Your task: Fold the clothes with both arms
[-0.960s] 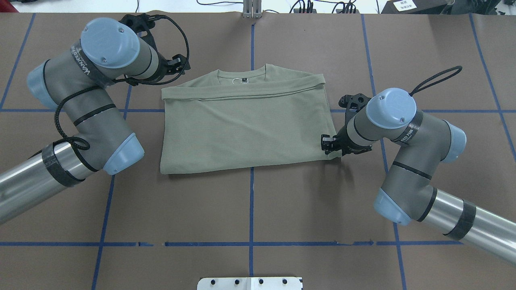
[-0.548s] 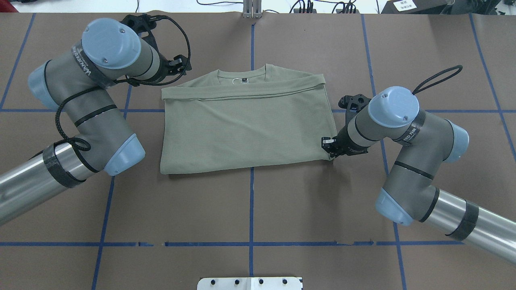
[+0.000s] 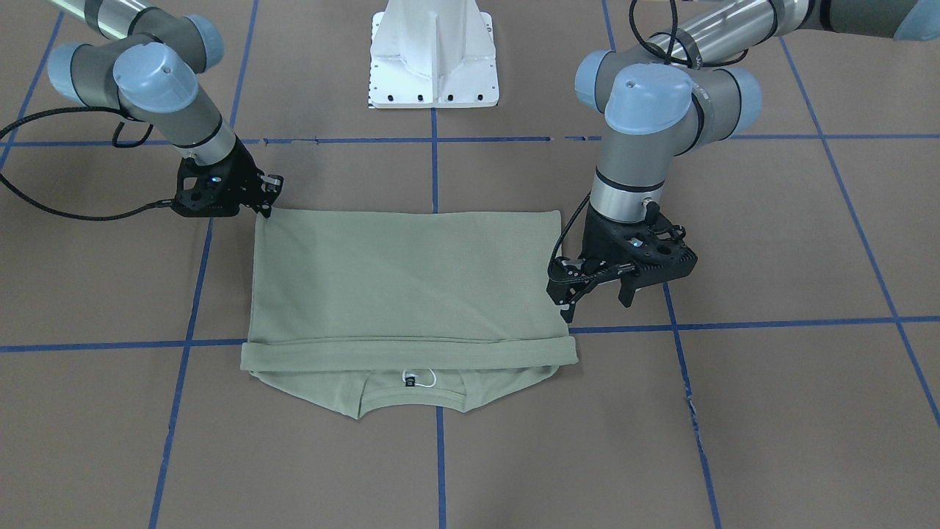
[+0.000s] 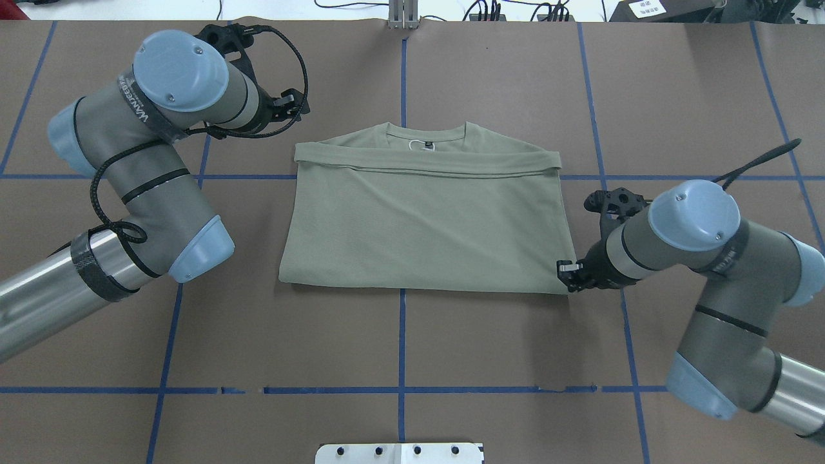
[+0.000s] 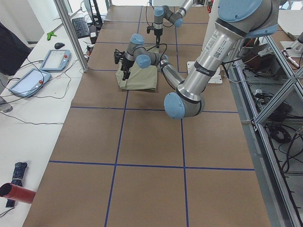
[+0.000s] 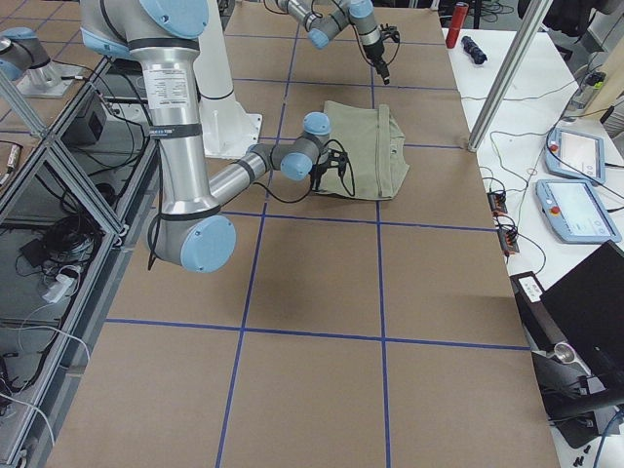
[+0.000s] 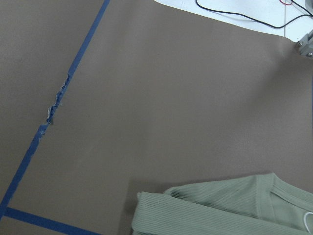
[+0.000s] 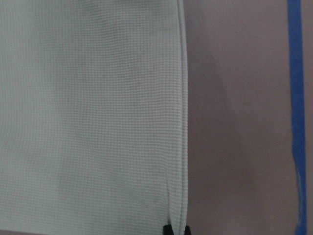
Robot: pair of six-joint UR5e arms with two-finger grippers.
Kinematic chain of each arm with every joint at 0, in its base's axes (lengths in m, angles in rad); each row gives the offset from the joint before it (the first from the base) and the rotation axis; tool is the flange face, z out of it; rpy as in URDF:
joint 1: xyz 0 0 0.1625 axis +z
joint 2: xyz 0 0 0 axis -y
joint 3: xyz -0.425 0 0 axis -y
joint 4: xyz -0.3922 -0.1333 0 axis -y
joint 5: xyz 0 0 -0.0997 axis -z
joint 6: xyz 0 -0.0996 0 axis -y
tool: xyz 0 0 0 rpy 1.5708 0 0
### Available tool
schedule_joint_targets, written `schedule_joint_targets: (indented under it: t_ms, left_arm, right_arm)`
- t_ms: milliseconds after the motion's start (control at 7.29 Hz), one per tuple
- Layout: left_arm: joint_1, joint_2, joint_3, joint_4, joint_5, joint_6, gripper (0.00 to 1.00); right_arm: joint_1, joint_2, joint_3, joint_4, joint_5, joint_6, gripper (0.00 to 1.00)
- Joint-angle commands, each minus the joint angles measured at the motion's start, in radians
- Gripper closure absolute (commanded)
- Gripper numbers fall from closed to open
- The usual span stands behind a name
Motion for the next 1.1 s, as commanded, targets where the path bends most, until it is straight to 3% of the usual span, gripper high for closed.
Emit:
schedule_joint_targets:
  t_ms: [0, 274, 548, 686, 823, 960]
  left_arm:
    - [0.005, 0.003, -0.004, 0.000, 0.002, -0.003, 0.00]
    - [0.019, 0.006, -0.005, 0.000, 0.011, -0.005, 0.00]
    - [0.023, 0.012, -0.005, -0.002, 0.011, -0.005, 0.00]
    - [0.031, 0.012, -0.008, -0.002, 0.011, -0.005, 0.00]
    - [0.040, 0.012, -0.016, -0.002, 0.008, -0.005, 0.00]
    - [0.066, 0.014, -0.027, -0.003, 0.002, -0.005, 0.00]
  right_arm:
    - [-0.144, -0.166, 0.153, 0.000, 0.009, 0.083, 1.00]
    - [-0.342, -0.257, 0.244, 0.002, 0.007, 0.236, 1.00]
    - [-0.433, -0.283, 0.250, 0.002, 0.007, 0.293, 1.00]
    - [-0.445, -0.301, 0.272, 0.002, 0.009, 0.294, 0.56]
    - [-0.447, -0.303, 0.281, 0.002, 0.007, 0.307, 0.01]
    - [-0.430, -0.302, 0.305, 0.003, 0.004, 0.329, 0.00]
